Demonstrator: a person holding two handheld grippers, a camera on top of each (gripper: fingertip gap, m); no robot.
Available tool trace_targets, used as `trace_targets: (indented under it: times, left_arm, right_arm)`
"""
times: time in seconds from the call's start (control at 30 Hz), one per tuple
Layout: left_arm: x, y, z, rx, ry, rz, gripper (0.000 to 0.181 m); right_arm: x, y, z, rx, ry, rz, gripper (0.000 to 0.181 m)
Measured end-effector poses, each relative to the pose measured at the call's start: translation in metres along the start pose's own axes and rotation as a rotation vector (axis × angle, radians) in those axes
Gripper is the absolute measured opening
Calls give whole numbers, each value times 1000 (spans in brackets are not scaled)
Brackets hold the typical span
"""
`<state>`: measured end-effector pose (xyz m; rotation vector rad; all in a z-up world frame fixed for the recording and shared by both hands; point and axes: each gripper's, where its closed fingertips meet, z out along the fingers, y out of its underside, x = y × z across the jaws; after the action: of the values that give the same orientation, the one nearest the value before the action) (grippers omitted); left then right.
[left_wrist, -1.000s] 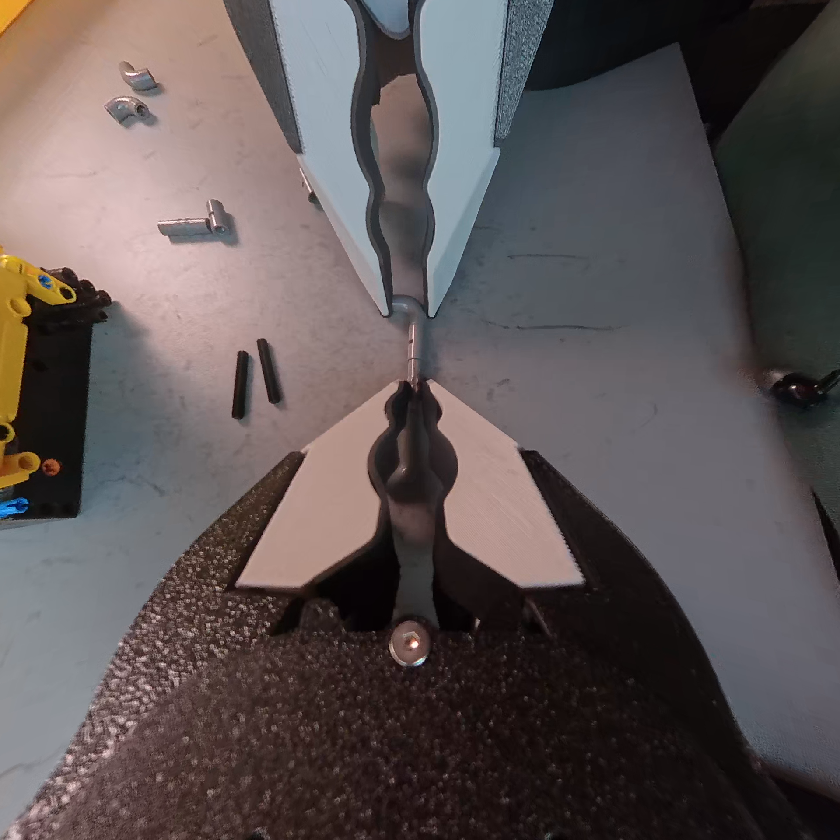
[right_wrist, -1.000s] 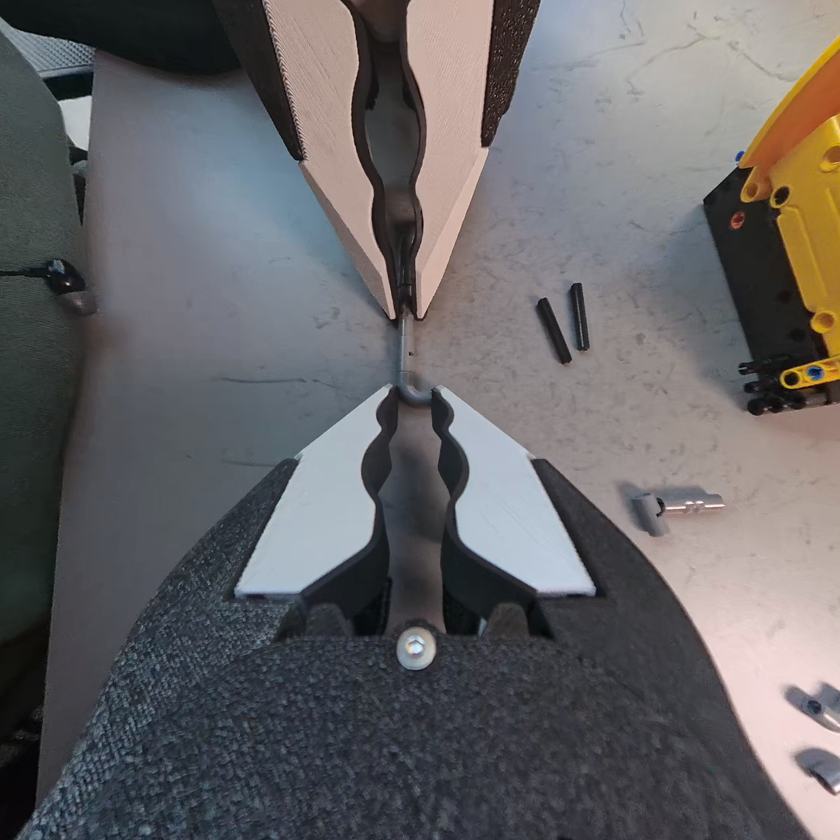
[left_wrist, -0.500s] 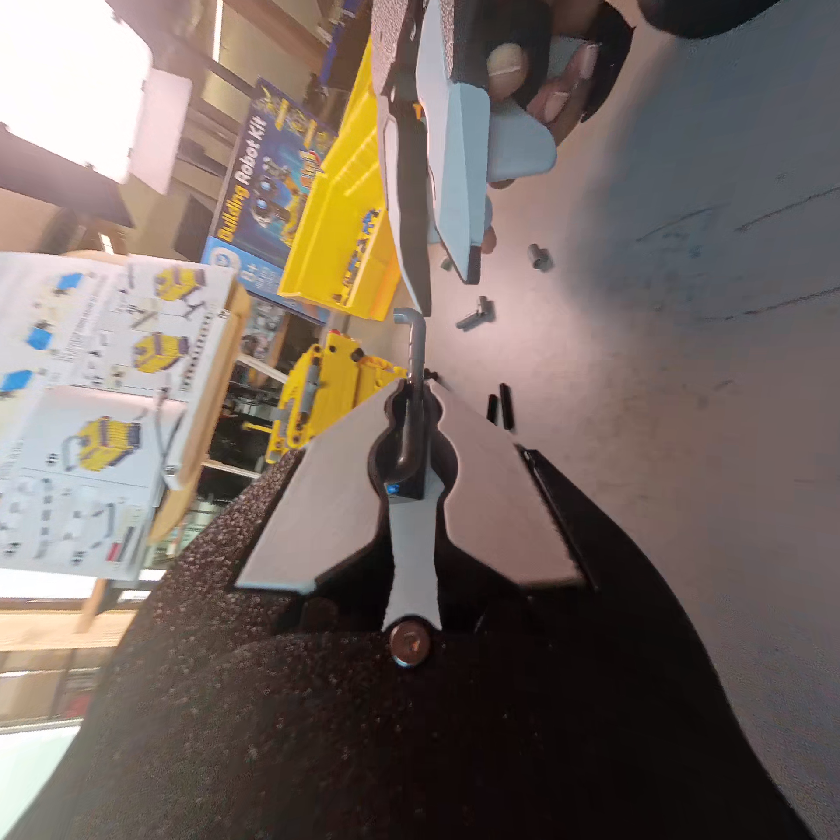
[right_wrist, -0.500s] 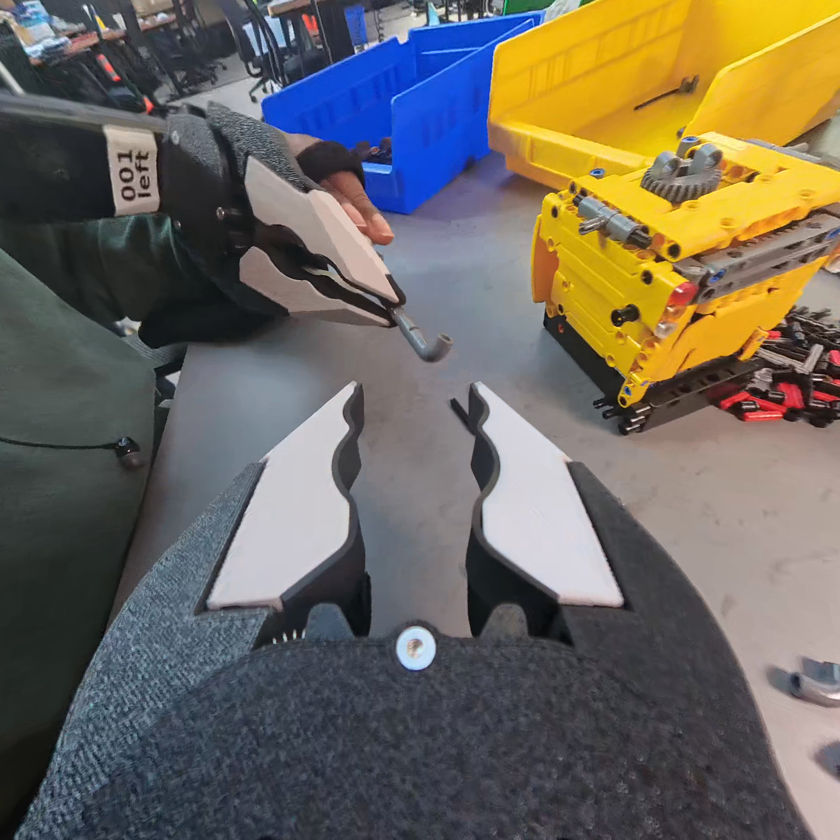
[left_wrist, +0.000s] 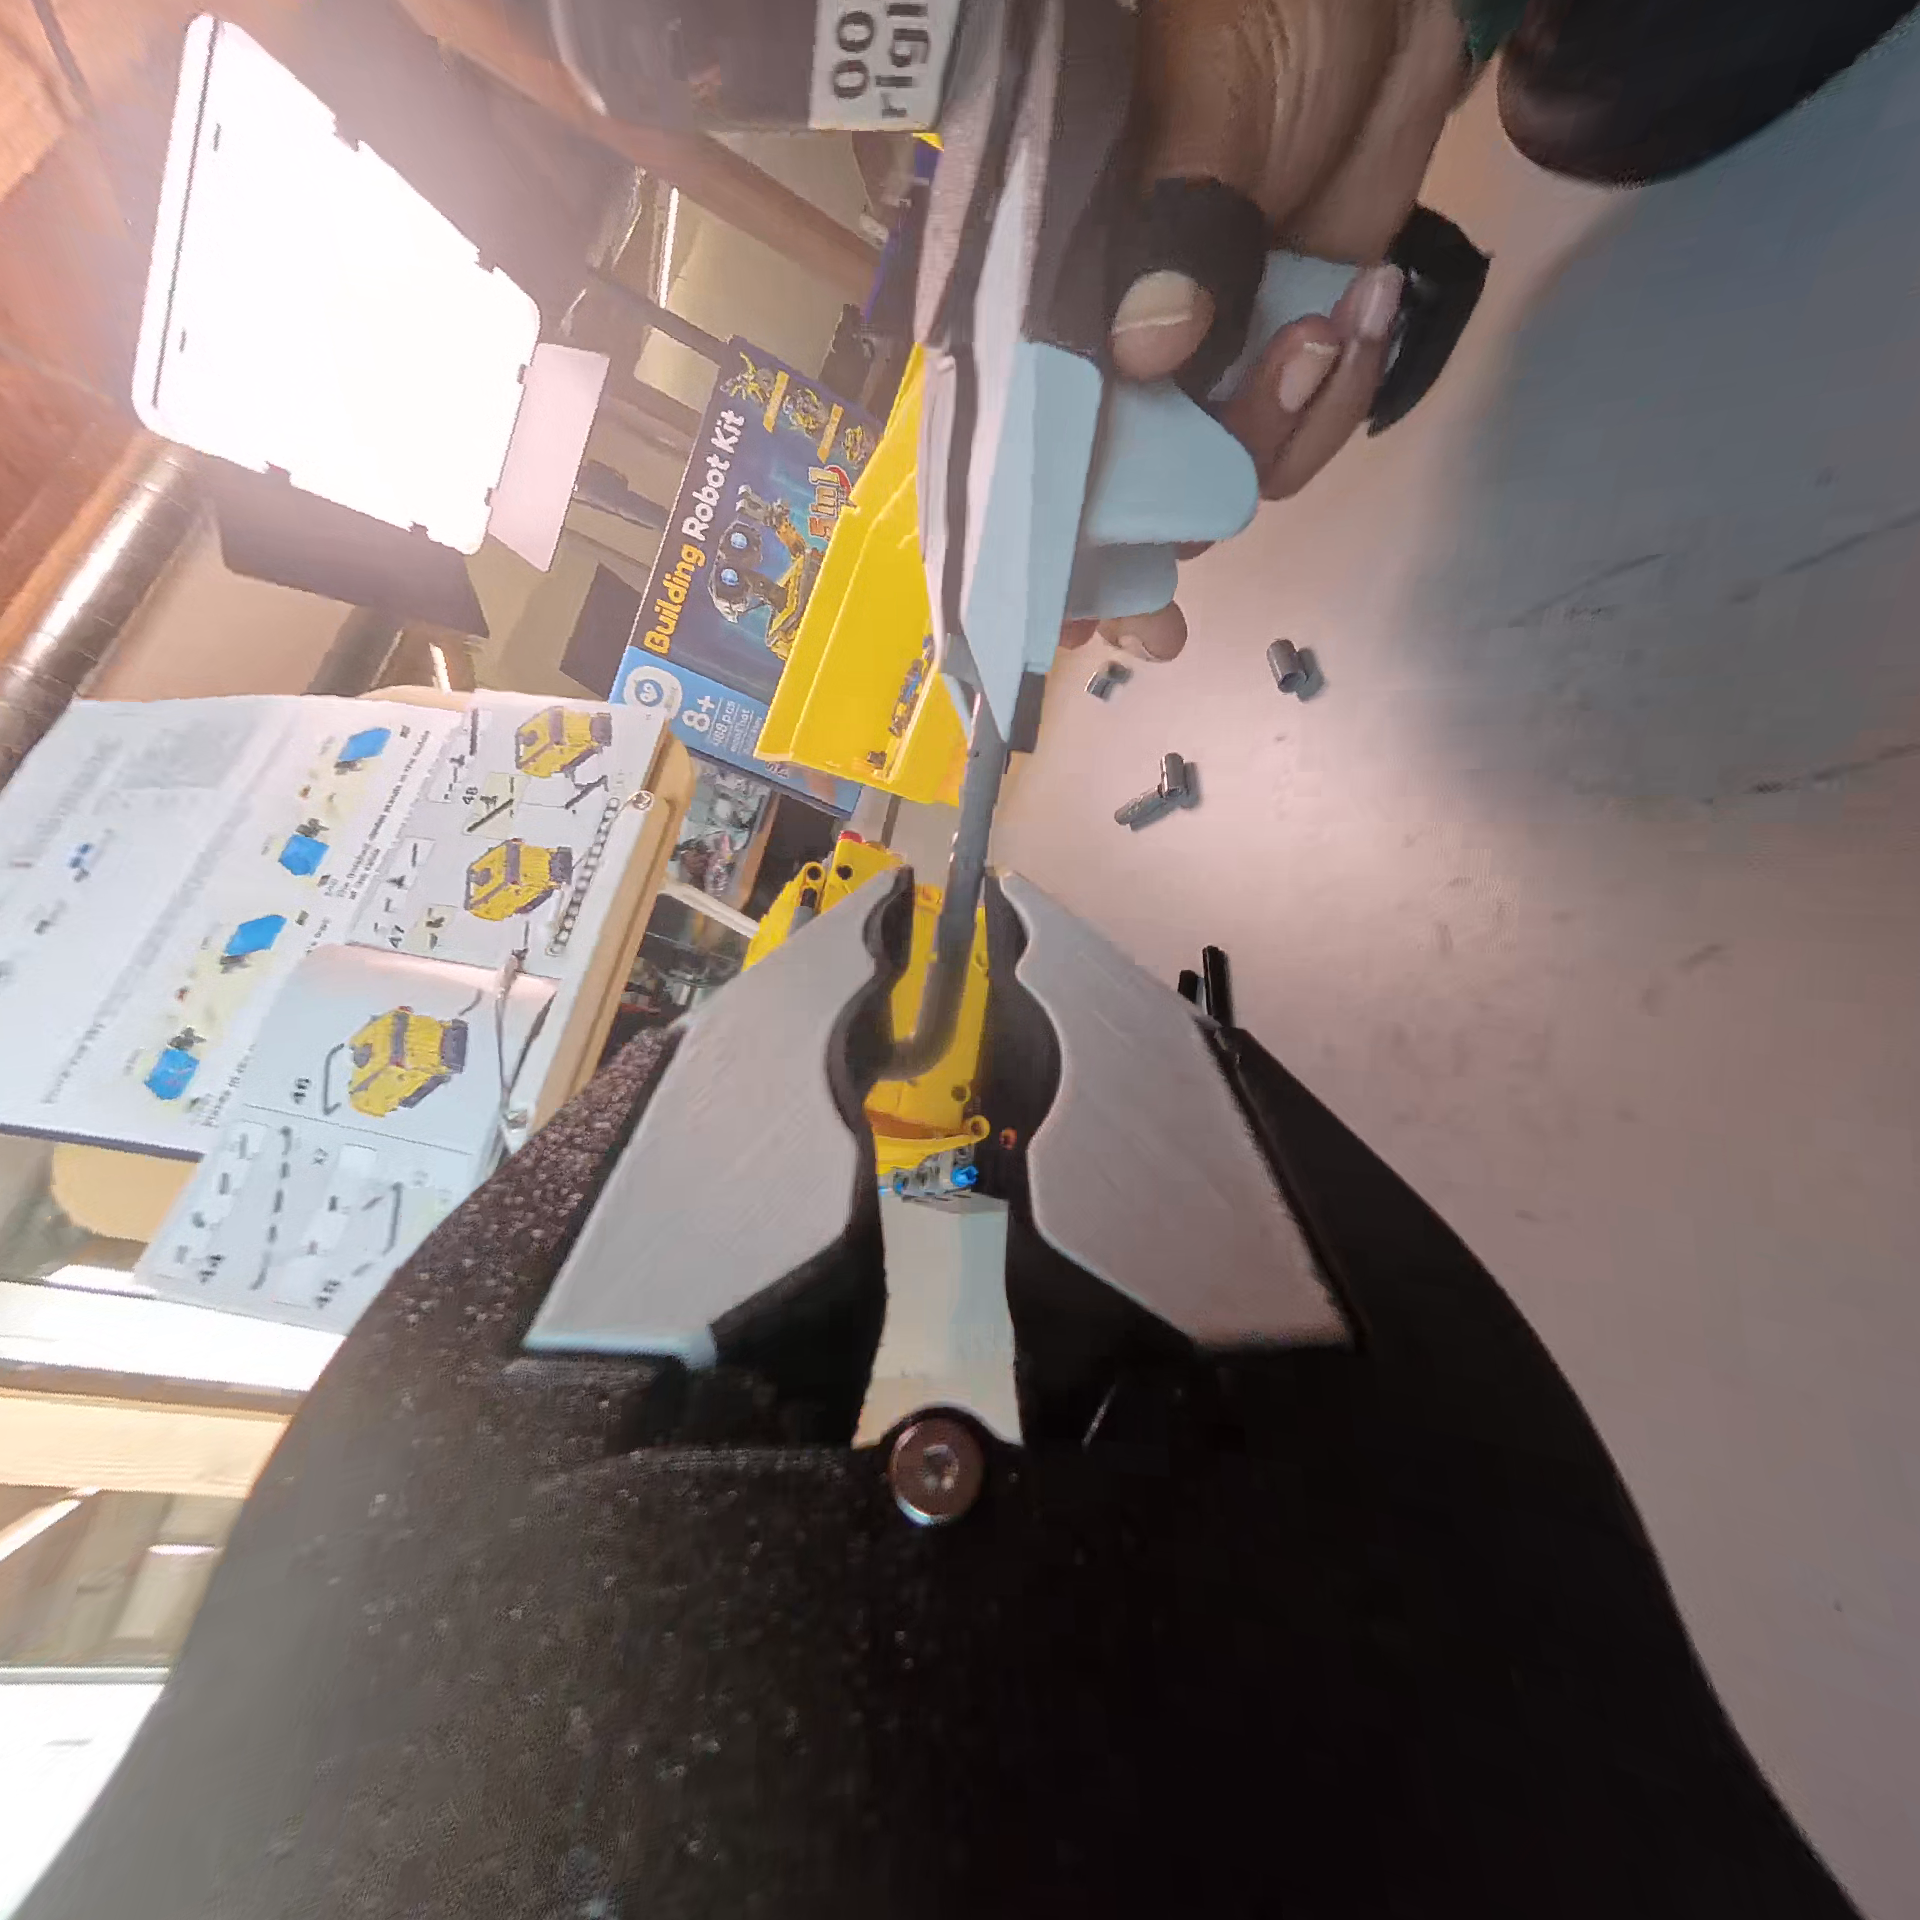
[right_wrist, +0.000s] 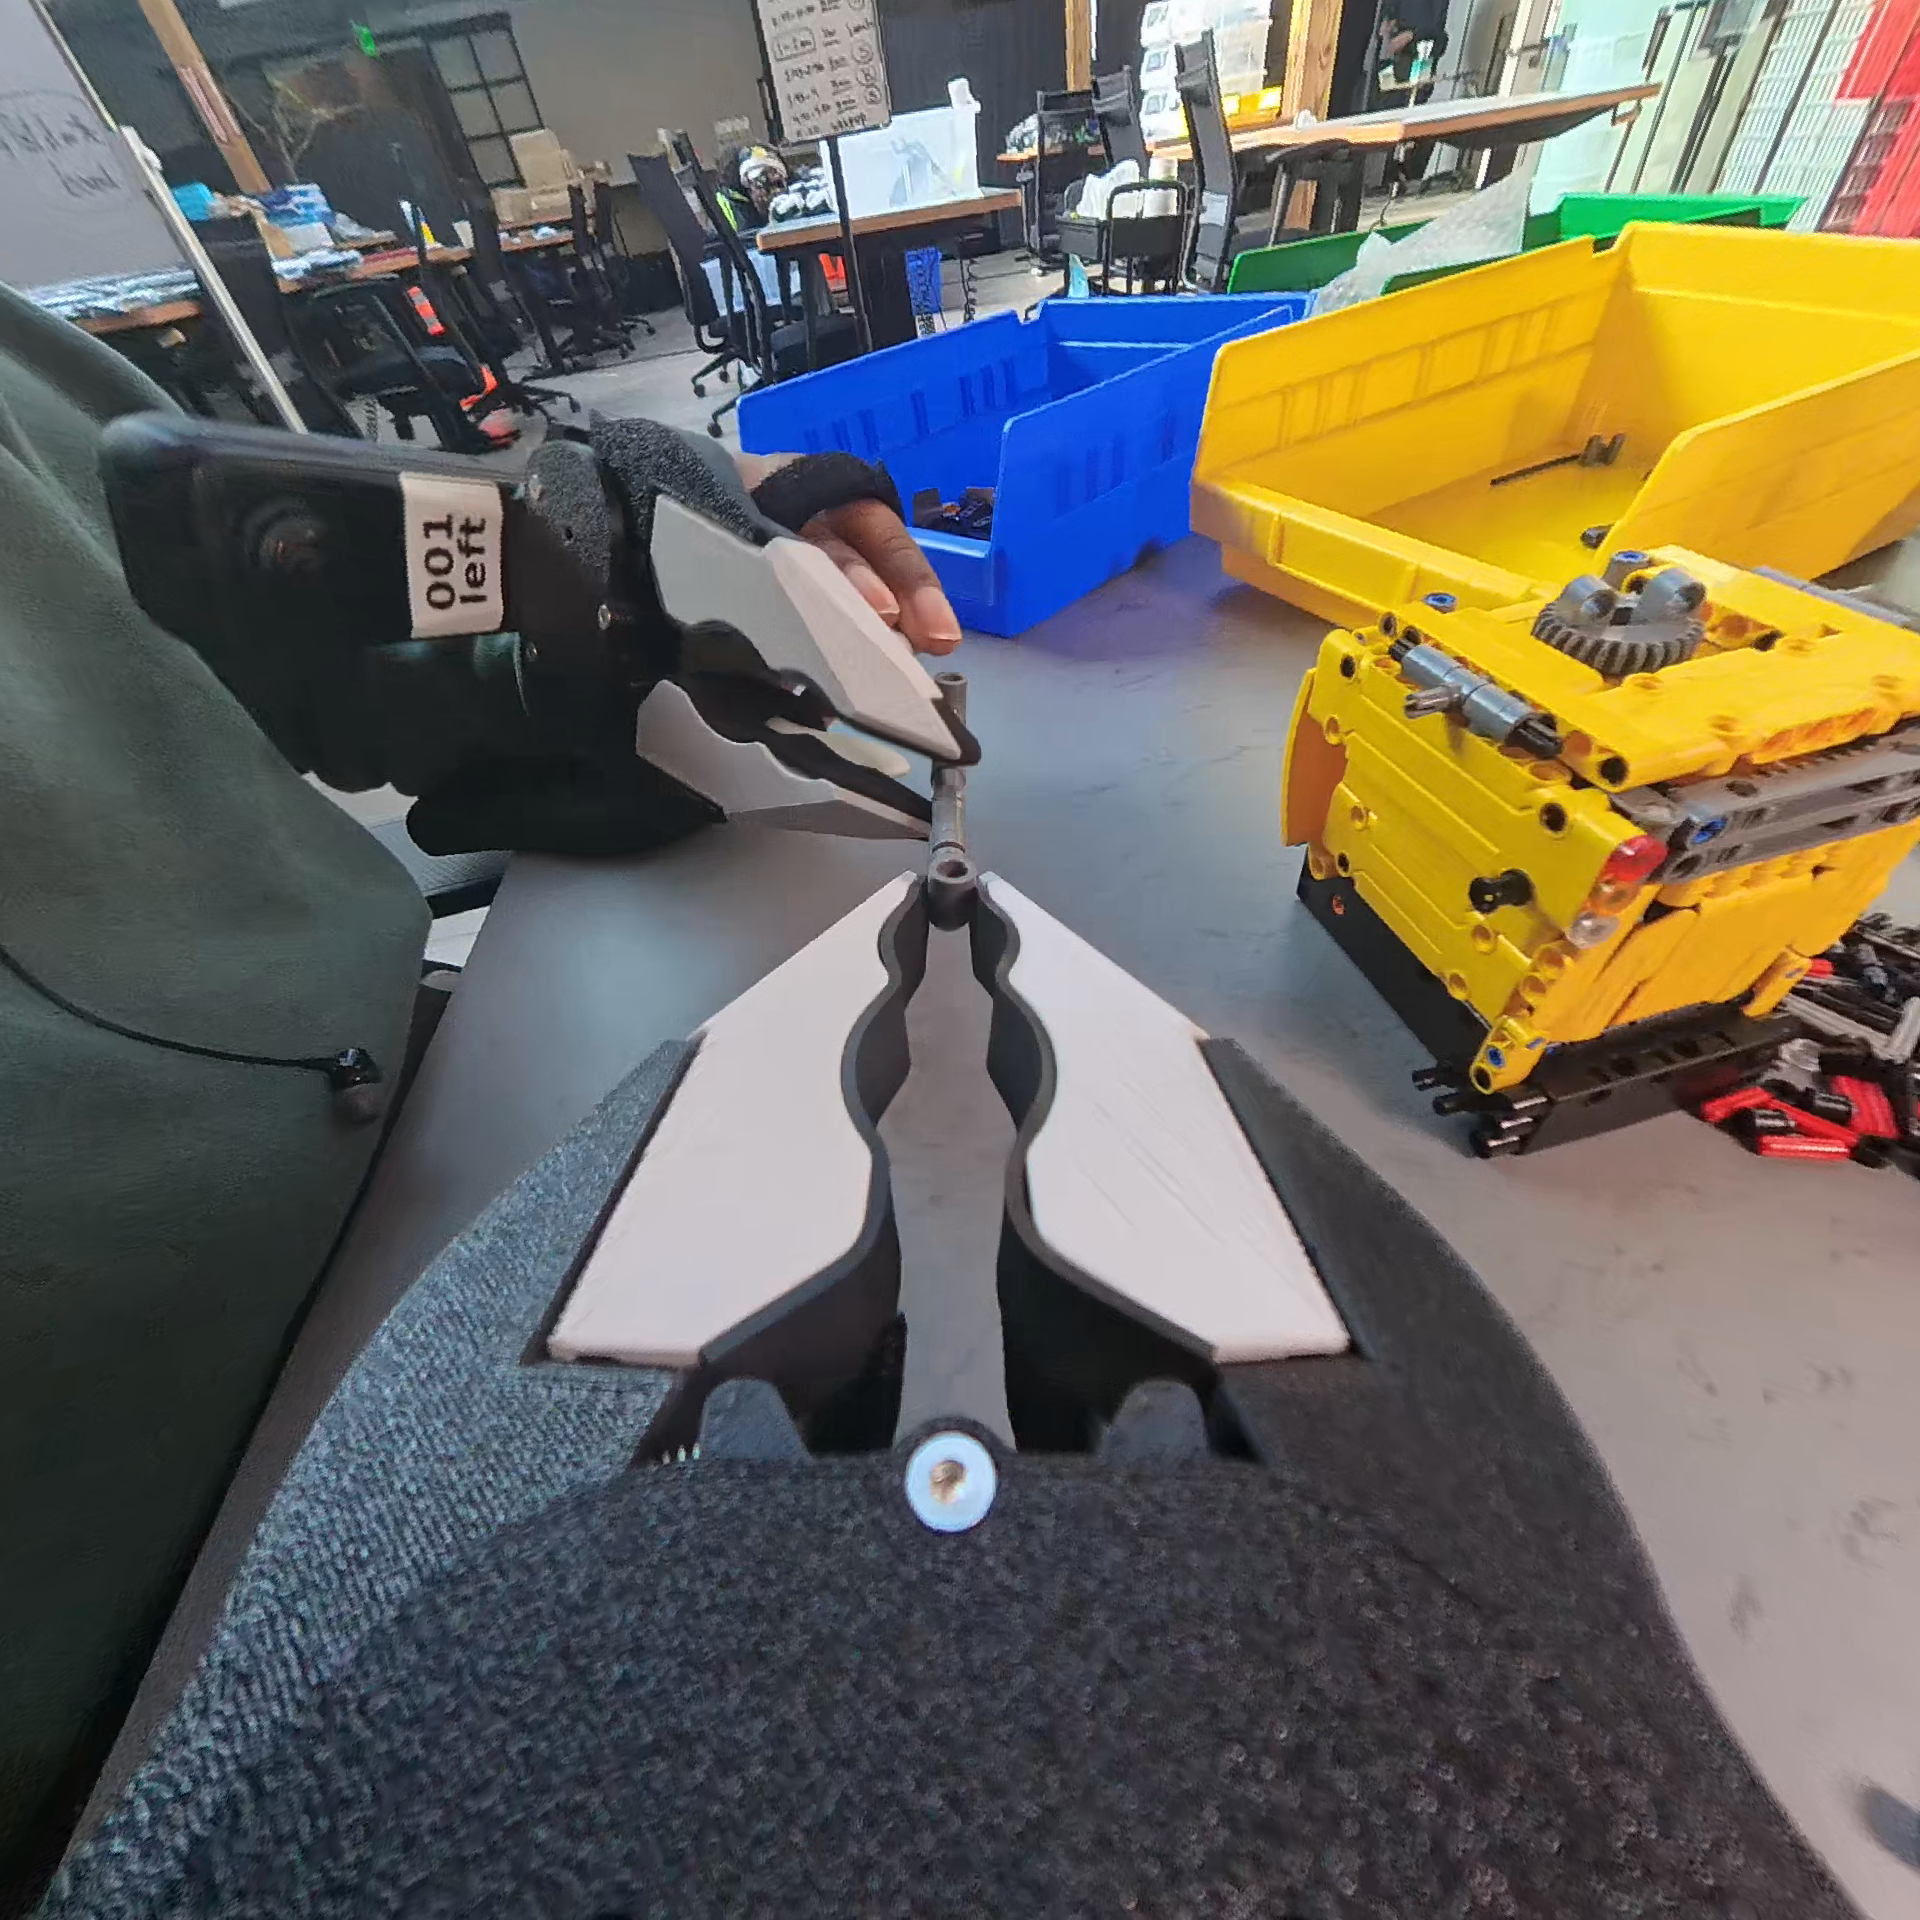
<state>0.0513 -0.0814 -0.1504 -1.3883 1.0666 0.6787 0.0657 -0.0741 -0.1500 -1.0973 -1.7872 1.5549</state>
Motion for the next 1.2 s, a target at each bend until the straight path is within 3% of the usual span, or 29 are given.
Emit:
trace_targets:
  times: [0.17, 0.27, 0.37, 0.47, 0.57, 0.67, 0.8, 0.9, 1.03, 1.2]
  left_arm:
    - [-30, 1, -13, 141, 70, -503, 42]
    - [-38, 1, -20, 232, 179, -781, 45]
    - [-30, -3, -23, 262, 263, -839, 35]
    - [-22, -12, -24, 285, 316, -814, 12]
    - [-19, -13, -24, 269, 343, -823, 10]
    - [-11, -6, -22, 201, 444, -939, 8]
    - [23, 30, -17, -80, 678, -1259, 7]
    - [46, 58, -25, -262, 785, -1441, 7]
    - [48, 83, -27, -365, 753, -1527, 8]
    - [42, 103, -31, -421, 673, -1509, 15]
  right_arm:
    - [4, -10, -11, 64, 37, -100, 7]
    - [-1, -19, -15, 119, 28, -157, 7]
    - [-10, -23, -15, 141, -1, -200, 7]
    - [-15, -20, -13, 131, -7, -228, 7]
    - [-13, -18, -14, 125, -10, -218, 7]
    - [-3, -5, -9, 43, 20, -167, 8]
    - [16, 28, -2, -152, 95, -100, 18]
    - [26, 36, -4, -204, 145, -107, 20]
    - [41, 34, -12, -216, 217, -111, 21]
    - [66, 29, -29, -206, 354, -86, 21]
